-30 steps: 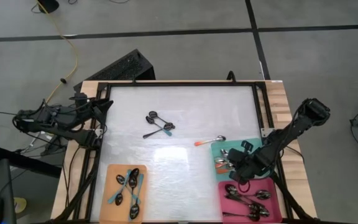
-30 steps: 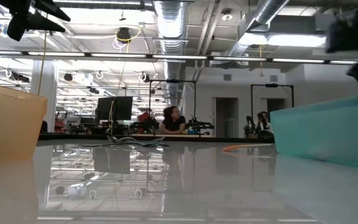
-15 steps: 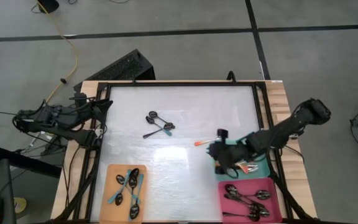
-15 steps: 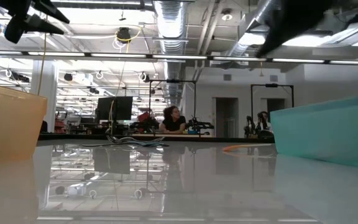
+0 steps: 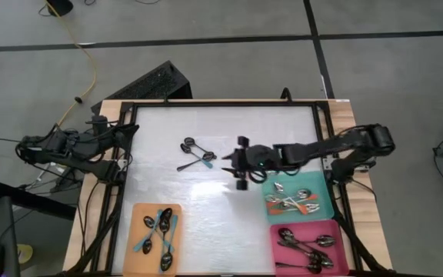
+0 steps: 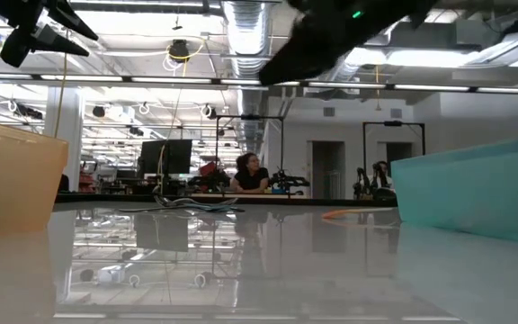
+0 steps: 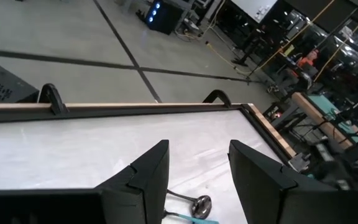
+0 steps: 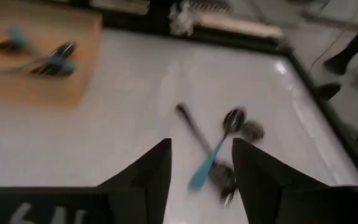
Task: Sort silverware by color (type)
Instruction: Put the black spoon into the pink bin
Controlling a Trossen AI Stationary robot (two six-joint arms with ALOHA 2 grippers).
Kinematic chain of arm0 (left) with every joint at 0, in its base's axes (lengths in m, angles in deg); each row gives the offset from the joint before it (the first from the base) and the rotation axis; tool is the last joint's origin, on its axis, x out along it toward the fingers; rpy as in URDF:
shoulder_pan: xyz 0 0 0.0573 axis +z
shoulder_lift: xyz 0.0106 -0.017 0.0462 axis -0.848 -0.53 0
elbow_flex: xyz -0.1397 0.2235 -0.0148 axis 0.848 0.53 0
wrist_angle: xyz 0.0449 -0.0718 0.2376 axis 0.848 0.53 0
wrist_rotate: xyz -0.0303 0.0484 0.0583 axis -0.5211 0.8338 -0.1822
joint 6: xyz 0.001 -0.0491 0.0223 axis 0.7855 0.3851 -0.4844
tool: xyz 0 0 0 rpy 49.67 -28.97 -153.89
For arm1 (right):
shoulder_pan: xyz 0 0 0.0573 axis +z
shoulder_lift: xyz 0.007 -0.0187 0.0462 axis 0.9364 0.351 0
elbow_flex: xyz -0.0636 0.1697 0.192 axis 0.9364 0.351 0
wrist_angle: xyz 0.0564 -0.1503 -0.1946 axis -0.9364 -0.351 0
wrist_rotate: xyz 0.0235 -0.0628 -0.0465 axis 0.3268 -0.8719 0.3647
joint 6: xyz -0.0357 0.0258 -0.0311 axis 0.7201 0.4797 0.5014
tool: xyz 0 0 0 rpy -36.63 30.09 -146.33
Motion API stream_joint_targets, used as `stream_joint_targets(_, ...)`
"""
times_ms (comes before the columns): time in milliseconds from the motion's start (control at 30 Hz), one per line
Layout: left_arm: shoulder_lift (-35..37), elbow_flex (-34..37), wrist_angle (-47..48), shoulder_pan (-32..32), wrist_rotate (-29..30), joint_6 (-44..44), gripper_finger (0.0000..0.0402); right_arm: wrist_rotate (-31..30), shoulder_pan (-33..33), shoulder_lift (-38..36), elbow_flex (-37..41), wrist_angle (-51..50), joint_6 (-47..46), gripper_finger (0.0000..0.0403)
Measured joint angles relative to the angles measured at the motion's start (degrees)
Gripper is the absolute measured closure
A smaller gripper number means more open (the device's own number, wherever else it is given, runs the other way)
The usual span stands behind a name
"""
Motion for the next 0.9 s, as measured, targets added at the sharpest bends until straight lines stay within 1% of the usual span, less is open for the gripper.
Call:
stream_joint_targets(100, 0.0, 0.41, 0.07, 0.01, 0.02, 1.84, 0.0251, 0.02, -2.26, 4.81, -0.05, 9.88, 0.41, 0.0207)
stream_joint_targets(167, -0.02, 0.63, 0.33, 0.02, -0.22, 2.7, 0.0251, 0.12, -3.56, 8.42, -1.15, 14.56, 0.41, 0.0202)
stream_joint_targets(300, 0.0, 0.68, 1.2, 0.01, -0.67, 5.23, 0.0251, 0.18, -5.83, 15.91, -6.51, 15.8, 0.37, 0.0201)
stream_joint_targets(433, -0.01, 0.72, 1.53, 0.02, -1.1, 6.85, 0.0251, 0.13, -7.74, 23.21, -13.61, 10.78, -1.59, 0.0205)
stream_joint_targets(600, 0.0, 0.72, 1.51, 0.01, -1.14, 8.05, 0.0251, -2.38, -10.19, 31.56, -22.22, 0.91, -9.06, 0.0206)
stream_joint_targets(667, 0.0, 0.72, 1.52, 0.0, -1.18, 8.13, 0.0251, -2.41, -11.42, 34.02, -24.82, -3.34, -11.73, 0.0206)
stream_joint_targets(700, 0.0, 0.72, 1.5, 0.02, -1.24, 8.13, 0.0251, -1.89, -12.0, 35.14, -26.09, -5.44, -13.15, 0.0206)
stream_joint_targets(800, 0.0, 0.74, 1.52, 0.0, -1.57, 8.16, 0.0251, 2.11, -13.56, 37.03, -28.01, -10.64, -16.71, 0.0207)
stream_joint_targets(900, 0.0, 0.74, 1.65, 0.0, -1.75, 8.16, 0.0251, 4.59, -14.25, 37.86, -28.38, -12.78, -18.37, 0.0207)
